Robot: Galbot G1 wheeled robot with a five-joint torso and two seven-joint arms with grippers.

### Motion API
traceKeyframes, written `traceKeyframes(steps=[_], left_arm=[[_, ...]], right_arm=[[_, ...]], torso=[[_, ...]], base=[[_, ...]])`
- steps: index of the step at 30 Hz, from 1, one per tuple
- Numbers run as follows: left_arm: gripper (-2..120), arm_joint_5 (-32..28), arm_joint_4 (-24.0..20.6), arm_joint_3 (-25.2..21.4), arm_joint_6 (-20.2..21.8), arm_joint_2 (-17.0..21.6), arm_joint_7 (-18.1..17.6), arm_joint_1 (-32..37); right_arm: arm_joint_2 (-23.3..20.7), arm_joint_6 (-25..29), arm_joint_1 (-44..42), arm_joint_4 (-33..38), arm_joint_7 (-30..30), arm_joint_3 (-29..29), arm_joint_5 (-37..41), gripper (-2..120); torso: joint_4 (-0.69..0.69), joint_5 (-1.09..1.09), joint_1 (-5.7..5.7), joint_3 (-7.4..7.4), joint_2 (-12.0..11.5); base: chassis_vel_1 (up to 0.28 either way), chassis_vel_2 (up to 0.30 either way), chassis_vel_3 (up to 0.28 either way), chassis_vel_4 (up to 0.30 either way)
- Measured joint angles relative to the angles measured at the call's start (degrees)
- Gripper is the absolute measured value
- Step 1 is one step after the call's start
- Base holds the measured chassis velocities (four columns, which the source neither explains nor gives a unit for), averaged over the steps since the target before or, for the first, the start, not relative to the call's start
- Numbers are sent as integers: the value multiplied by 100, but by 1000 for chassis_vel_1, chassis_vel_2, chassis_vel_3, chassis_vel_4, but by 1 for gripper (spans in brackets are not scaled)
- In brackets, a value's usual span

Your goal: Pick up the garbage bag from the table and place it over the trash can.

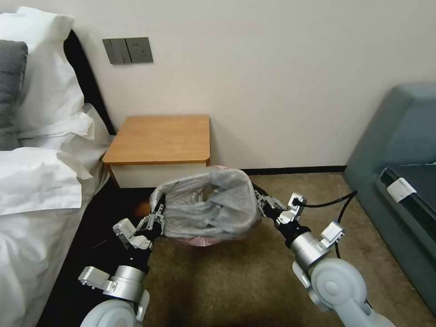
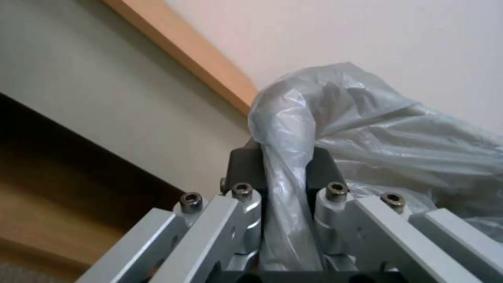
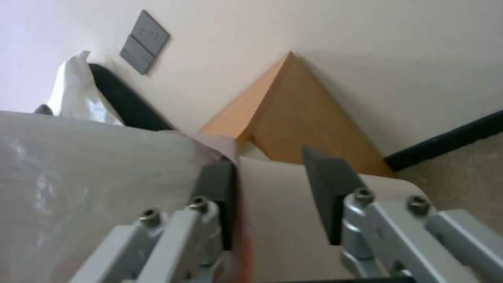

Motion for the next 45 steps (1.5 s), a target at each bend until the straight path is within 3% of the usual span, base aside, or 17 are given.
traceKeyframes(steps=[5, 11, 16, 17, 18, 21, 22, 24, 30, 34, 39, 42, 45], left_arm=[[9, -24, 11, -6, 82, 17, -91, -40], [9, 79, 77, 2, 152, 27, -319, -130], [9, 160, 110, 44, 182, 16, -383, -163], [9, 486, 153, 117, 195, 22, -406, -179], [9, 486, 153, 117, 195, 22, -406, -179], [9, 975, 158, 190, 158, 60, -416, -169], [9, 975, 158, 190, 158, 60, -416, -169], [9, 1303, 161, 218, 87, 62, -433, -161], [9, 1815, 160, 274, -38, 29, -490, -154], [9, 2243, 92, 314, -147, 23, -490, -133], [9, 2468, 56, 335, -183, 22, -489, -117], [9, 2695, 16, 343, -252, 23, -470, -81], [9, 2786, -9, 352, -275, 27, -455, -59]], right_arm=[[-52, 0, -112, 25, -14, 213, 37, 54], [-234, 157, -487, 635, -103, 437, -216, 82], [-350, 181, -579, 1035, -105, 497, -287, 92], [-716, 170, -453, 1521, -90, 552, -474, 100], [-716, 170, -453, 1521, -90, 552, -474, 100], [-1673, 46, -37, 1825, -201, 273, -762, 100], [-1673, 46, -37, 1825, -201, 273, -762, 100], [-2243, -103, 287, 1830, -525, 41, -1051, 100], [-2902, -476, 1279, 1535, -1275, -644, -1831, 84], [-3193, -697, 2451, 1230, -1719, -1615, -2335, 64], [-3129, -972, 3247, 1003, -1892, -2445, -2594, 51], [-2892, -1099, 4149, 665, -1971, -3302, -2898, 36], [-2669, -1190, 4626, 417, -1975, -3736, -2983, 26]], torso=[[0, 1, 0, 0, 0], [0, 1, 0, 0, 0], [0, 0, 0, 0, 0], [-1, 2, 0, -1, 0], [-1, 2, 0, -1, 0], [1, 2, 0, 0, 0], [1, 2, 0, 0, 0], [0, 1, 0, 0, 0], [-1, 1, 0, 0, 0], [1, 1, 0, 0, 0], [-1, 1, 0, 0, 0], [0, 0, 0, 0, 0], [1, 0, 0, 1, 0]], base=[[0, 0, 0, 0], [0, 0, 0, 0], [0, 0, 0, 0], [0, 0, 0, 0], [0, 0, 0, 0], [0, 0, 0, 0], [0, 0, 0, 0], [0, 0, 0, 0], [0, 0, 0, 0], [0, 0, 0, 0], [0, 0, 0, 0], [0, 0, 0, 0], [0, 0, 0, 0]])
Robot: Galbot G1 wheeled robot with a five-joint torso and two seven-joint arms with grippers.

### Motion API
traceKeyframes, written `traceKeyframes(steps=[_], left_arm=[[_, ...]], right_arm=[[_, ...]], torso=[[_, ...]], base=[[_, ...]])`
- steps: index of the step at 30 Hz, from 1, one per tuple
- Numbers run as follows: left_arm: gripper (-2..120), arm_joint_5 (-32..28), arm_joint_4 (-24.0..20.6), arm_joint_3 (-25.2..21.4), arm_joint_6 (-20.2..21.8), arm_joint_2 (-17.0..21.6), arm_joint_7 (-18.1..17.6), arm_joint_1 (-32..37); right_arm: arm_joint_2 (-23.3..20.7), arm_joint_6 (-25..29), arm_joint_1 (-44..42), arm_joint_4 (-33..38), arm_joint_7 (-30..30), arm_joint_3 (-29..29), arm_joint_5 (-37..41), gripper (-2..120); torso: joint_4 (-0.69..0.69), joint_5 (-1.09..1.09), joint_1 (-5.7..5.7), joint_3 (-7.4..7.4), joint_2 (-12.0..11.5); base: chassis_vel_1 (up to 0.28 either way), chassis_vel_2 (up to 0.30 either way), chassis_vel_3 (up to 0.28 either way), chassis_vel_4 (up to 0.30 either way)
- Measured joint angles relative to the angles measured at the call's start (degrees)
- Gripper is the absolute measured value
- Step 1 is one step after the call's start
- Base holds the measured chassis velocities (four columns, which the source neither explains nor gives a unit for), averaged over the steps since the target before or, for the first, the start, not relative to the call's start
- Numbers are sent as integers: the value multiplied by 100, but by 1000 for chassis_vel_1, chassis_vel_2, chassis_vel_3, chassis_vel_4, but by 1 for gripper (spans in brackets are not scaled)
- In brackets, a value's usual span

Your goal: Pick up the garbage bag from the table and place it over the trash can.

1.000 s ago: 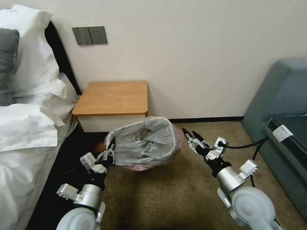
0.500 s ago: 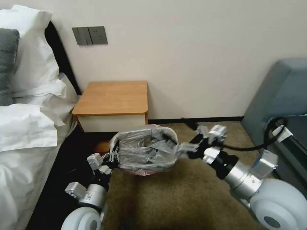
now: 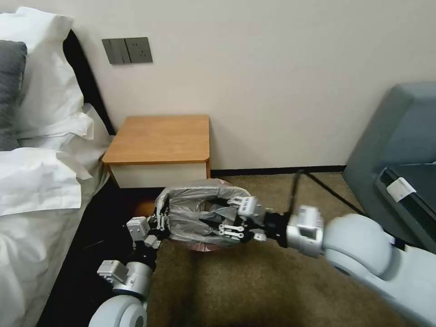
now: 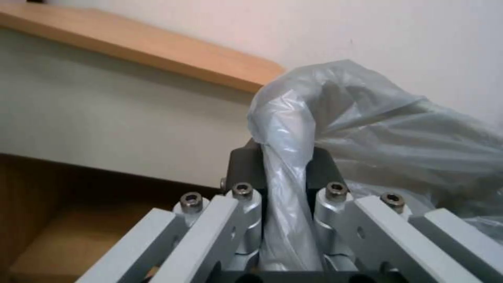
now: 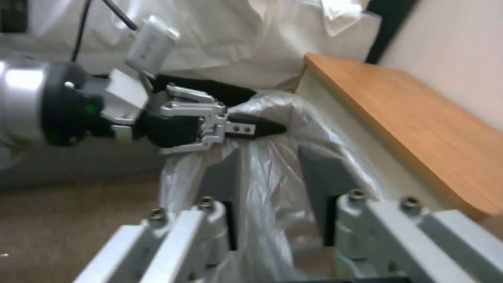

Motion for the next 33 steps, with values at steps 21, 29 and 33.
traceKeyframes(steps=[21, 29, 33], left_arm=[[9, 218, -135, -37, -93, -25, 99, 24], [9, 251, -224, -14, -123, -56, 127, 41], [9, 325, -239, -9, -192, -63, 197, 46]], right_arm=[[1067, -764, 1229, -1209, -90, -1437, -1073, 0], [1281, -1116, 1223, -1431, 162, -1629, -1287, 0], [1336, -1219, 1278, -1530, 271, -1747, -1319, 0]], torso=[[-1, 0, 0, 0, 0], [-1, 0, 0, 0, 0], [-1, 0, 0, -1, 0]], base=[[0, 0, 0, 0], [0, 0, 0, 0], [0, 0, 0, 0]])
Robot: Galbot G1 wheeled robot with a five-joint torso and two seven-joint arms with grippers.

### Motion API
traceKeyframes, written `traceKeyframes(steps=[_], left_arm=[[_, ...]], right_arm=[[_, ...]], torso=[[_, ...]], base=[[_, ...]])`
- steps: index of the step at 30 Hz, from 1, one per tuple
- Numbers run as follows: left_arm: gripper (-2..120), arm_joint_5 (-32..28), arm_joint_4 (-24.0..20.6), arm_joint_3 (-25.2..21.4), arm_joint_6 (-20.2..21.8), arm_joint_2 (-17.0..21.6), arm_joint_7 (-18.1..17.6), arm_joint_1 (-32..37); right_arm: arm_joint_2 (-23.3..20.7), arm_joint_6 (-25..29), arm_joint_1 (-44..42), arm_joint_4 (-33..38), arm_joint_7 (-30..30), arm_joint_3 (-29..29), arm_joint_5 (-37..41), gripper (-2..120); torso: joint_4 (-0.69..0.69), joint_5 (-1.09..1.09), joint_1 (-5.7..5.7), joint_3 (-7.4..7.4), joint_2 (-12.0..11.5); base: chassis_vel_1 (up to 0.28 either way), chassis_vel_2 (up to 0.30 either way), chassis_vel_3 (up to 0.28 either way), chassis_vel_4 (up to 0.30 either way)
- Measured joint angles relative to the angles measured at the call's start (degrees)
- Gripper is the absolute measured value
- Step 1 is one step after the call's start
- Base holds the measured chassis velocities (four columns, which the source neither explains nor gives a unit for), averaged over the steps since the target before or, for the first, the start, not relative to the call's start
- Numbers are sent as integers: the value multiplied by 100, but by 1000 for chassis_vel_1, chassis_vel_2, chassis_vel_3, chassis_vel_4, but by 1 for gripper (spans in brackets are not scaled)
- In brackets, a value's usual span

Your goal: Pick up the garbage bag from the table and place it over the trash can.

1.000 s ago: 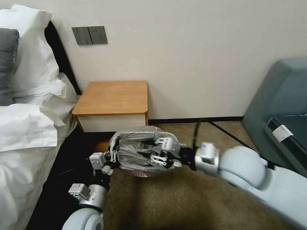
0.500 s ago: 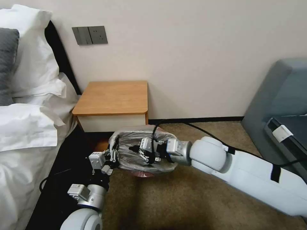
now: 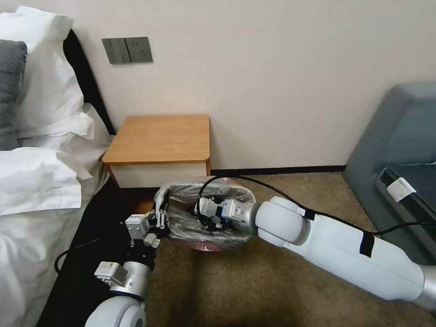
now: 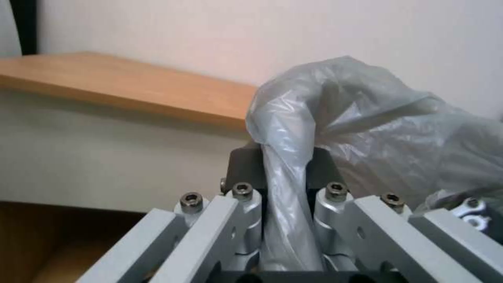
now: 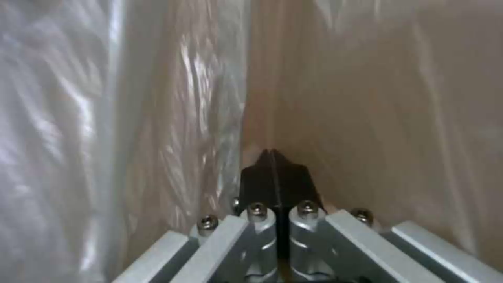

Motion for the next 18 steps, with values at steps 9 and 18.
traceKeyframes(steps=[9, 18], left_arm=[[9, 257, 1, 3, -133, -22, 81, -7], [9, 666, 19, 7, -349, -49, 194, 5]], right_arm=[[116, -265, 119, -68, 478, -252, -13, 0], [382, -818, 322, -114, 905, -443, 105, 0]], torso=[[0, 0, 0, 0, 0], [1, 0, 0, 0, 0]], base=[[0, 0, 0, 0], [0, 0, 0, 0]])
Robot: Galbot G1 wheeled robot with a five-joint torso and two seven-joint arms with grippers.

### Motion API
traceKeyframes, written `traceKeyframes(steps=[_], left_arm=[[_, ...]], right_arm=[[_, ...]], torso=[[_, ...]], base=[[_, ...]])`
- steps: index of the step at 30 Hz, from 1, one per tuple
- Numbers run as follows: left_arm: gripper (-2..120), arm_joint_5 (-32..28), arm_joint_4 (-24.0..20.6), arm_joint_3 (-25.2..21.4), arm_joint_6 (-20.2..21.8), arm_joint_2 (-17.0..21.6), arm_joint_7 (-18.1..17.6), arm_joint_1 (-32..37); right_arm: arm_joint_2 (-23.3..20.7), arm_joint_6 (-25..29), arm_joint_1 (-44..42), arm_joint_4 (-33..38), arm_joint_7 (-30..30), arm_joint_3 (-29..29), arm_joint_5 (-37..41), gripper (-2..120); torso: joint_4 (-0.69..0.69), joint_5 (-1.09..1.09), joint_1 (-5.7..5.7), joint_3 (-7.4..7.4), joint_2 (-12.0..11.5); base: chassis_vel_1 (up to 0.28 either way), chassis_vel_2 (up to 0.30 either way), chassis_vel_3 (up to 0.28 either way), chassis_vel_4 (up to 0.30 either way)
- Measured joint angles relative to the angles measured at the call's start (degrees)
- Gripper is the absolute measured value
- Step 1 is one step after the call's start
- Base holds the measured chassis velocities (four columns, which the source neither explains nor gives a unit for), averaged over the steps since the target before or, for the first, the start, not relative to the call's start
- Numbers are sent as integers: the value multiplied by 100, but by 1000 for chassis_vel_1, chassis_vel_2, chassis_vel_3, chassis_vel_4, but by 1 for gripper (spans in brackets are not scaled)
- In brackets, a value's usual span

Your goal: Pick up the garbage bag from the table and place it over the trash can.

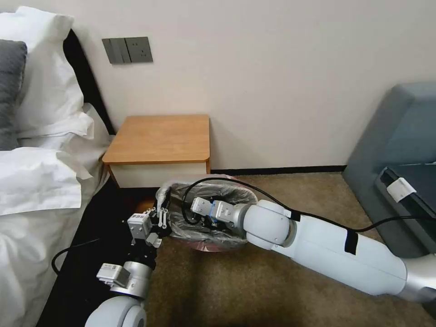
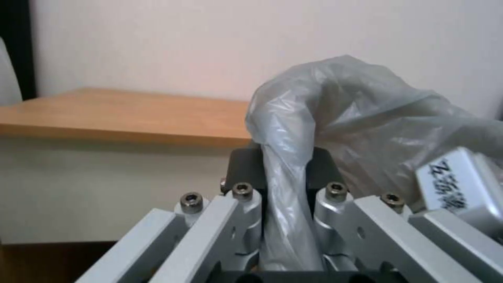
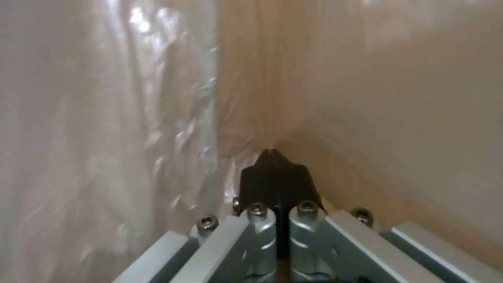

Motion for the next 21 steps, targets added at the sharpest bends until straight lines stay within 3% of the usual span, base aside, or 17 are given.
traceKeyframes(steps=[21], left_arm=[[9, 76, -24, 1, -44, -5, 6, -25]], right_arm=[[252, -22, 216, -429, 618, -345, 108, 0]], torso=[[0, 0, 0, 0, 0]], base=[[0, 0, 0, 0]])
